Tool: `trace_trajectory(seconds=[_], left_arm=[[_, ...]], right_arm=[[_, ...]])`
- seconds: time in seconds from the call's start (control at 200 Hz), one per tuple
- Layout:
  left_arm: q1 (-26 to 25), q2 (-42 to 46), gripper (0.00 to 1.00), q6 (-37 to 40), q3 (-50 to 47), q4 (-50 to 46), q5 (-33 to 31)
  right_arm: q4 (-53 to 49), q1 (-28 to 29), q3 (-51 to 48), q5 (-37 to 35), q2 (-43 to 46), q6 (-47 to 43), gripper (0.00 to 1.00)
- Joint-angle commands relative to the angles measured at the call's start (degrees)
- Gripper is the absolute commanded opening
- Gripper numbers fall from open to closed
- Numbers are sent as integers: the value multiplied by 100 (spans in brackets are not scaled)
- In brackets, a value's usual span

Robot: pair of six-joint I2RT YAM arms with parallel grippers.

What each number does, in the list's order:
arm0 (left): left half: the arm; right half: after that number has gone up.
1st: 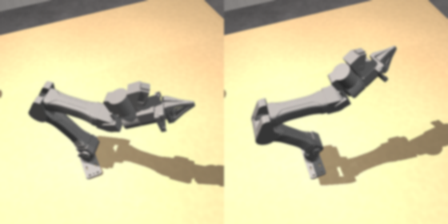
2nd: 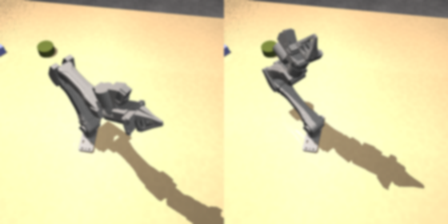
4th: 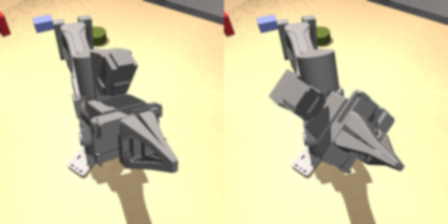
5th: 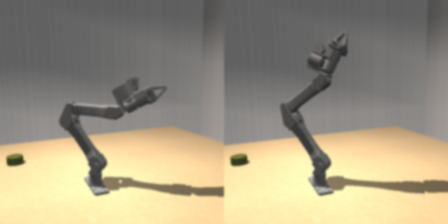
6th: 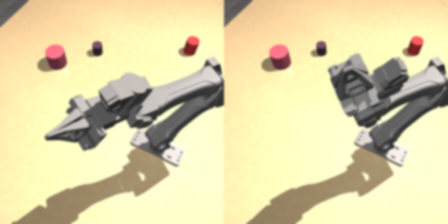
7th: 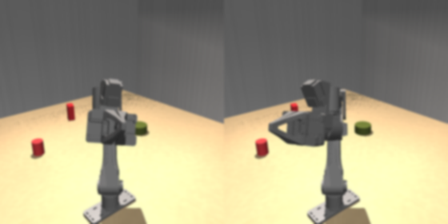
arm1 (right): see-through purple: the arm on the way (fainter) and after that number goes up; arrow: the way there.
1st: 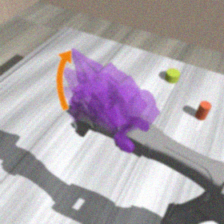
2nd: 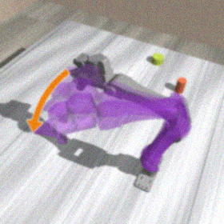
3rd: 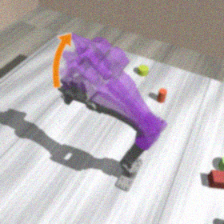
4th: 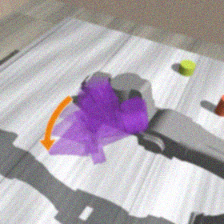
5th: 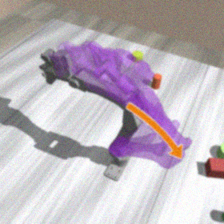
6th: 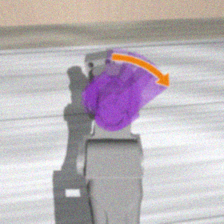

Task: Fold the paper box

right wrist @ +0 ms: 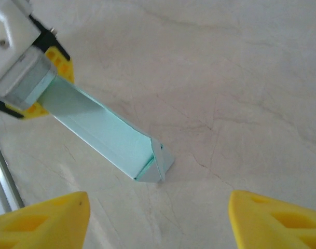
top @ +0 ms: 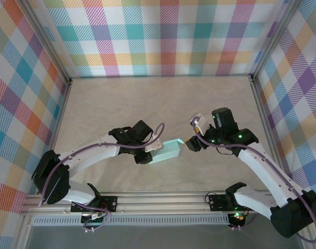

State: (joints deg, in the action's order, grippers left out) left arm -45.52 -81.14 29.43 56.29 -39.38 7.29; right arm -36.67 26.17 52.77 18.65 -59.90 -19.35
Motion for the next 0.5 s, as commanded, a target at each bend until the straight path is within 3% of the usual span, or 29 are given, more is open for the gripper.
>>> trace_trajectory(seconds=[0.0,0.295,0.35,0.495], left_arm=[[57,-229,39,88,140,-475,405],[95,-153,39,192,75,-273,507],[91,-139,39,212,75,-255,517],[95,-156,39,186,76,-273,428]], right_arm=[[-197,94,268,345,-324,-866,65],[-634,243,778,389,-1370,-1241,44],[-562,252,761,359,-1440,-1256,36],[-413,257,692,413,-1564,-1293,32]])
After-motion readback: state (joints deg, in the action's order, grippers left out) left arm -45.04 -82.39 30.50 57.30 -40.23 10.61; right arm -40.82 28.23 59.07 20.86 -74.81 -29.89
